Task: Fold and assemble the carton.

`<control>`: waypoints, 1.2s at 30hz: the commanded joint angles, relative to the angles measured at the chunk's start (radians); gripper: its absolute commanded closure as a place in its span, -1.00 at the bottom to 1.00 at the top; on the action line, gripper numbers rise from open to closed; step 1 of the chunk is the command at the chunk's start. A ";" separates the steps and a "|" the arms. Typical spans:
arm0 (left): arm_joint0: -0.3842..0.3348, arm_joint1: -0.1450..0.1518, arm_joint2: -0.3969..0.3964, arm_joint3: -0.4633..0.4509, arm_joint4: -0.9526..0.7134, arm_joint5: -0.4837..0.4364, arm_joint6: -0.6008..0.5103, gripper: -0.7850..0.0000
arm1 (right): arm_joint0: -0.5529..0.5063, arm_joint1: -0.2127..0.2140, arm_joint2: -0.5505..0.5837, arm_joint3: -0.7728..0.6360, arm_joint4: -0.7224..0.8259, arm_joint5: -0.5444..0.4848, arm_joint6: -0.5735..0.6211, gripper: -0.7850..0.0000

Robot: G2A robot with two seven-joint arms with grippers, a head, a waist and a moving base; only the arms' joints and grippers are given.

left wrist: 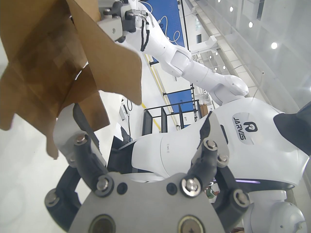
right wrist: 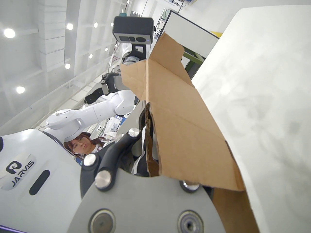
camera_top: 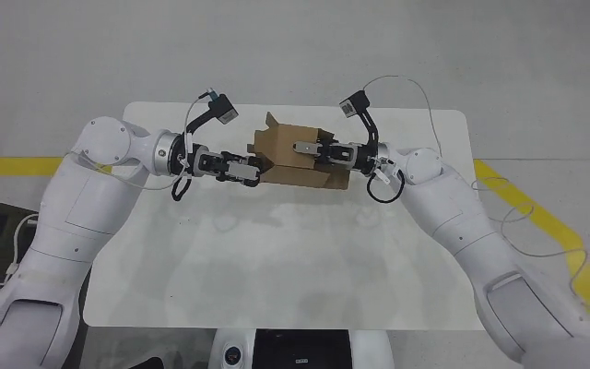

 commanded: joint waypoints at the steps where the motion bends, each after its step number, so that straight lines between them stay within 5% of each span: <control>1: 0.000 -0.001 0.000 -0.002 -0.004 0.001 -0.004 -1.00 | 0.002 -0.005 0.005 0.010 -0.008 -0.005 -0.018 1.00; 16: -0.013 -0.018 0.030 -0.010 0.005 0.009 -0.019 -1.00 | 0.004 -0.047 0.014 0.021 -0.051 -0.020 -0.094 1.00; 36: -0.001 -0.020 0.003 -0.016 0.040 -0.007 -0.002 -1.00 | -0.037 -0.079 0.036 0.004 -0.049 -0.011 -0.047 1.00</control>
